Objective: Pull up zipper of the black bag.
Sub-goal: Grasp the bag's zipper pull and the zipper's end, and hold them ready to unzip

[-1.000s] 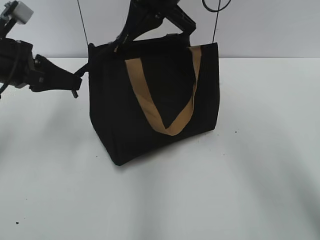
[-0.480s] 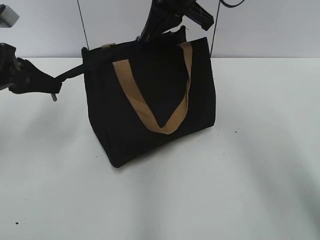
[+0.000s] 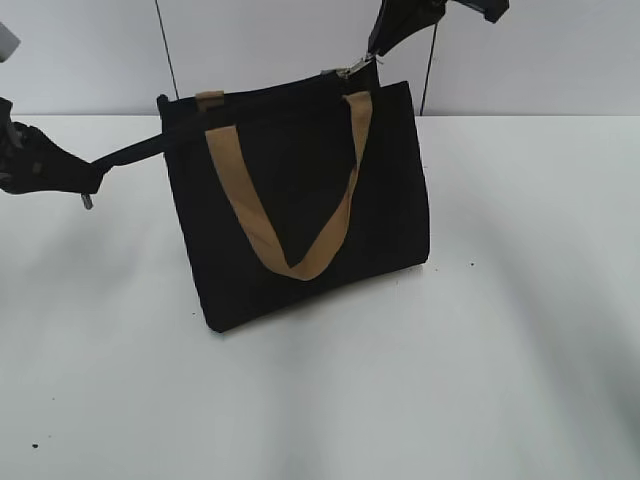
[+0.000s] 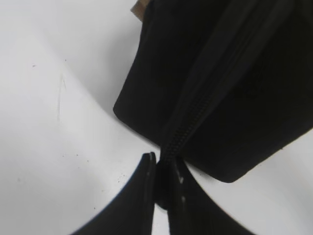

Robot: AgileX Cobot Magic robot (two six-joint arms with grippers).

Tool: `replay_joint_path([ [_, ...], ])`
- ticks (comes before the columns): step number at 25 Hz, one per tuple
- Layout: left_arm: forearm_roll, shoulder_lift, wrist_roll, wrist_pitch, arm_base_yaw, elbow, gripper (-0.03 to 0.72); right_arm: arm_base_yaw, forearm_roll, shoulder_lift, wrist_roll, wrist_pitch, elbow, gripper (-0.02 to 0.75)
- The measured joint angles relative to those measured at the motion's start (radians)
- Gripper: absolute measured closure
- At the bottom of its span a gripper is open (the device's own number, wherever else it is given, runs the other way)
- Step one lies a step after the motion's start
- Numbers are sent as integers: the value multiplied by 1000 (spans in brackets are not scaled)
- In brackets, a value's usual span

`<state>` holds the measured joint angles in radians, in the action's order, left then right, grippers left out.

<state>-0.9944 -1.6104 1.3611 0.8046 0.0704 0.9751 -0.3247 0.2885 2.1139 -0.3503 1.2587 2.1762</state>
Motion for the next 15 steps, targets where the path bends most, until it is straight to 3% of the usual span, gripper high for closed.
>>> replay_joint_path([
  [7, -50, 0, 0, -5, 0, 0, 652, 15, 23, 0, 118, 1, 0, 748],
  [10, -29, 0, 0, -21, 4, -2, 608, 30, -11, -4, 179, -11, 1, 661],
  [12, -1, -2, 0, -42, 16, -3, 496, 55, -45, -14, 212, -23, 7, 527],
  [15, -22, -1, 0, -47, 21, -3, 228, 68, -31, -20, 240, -26, 9, 307],
])
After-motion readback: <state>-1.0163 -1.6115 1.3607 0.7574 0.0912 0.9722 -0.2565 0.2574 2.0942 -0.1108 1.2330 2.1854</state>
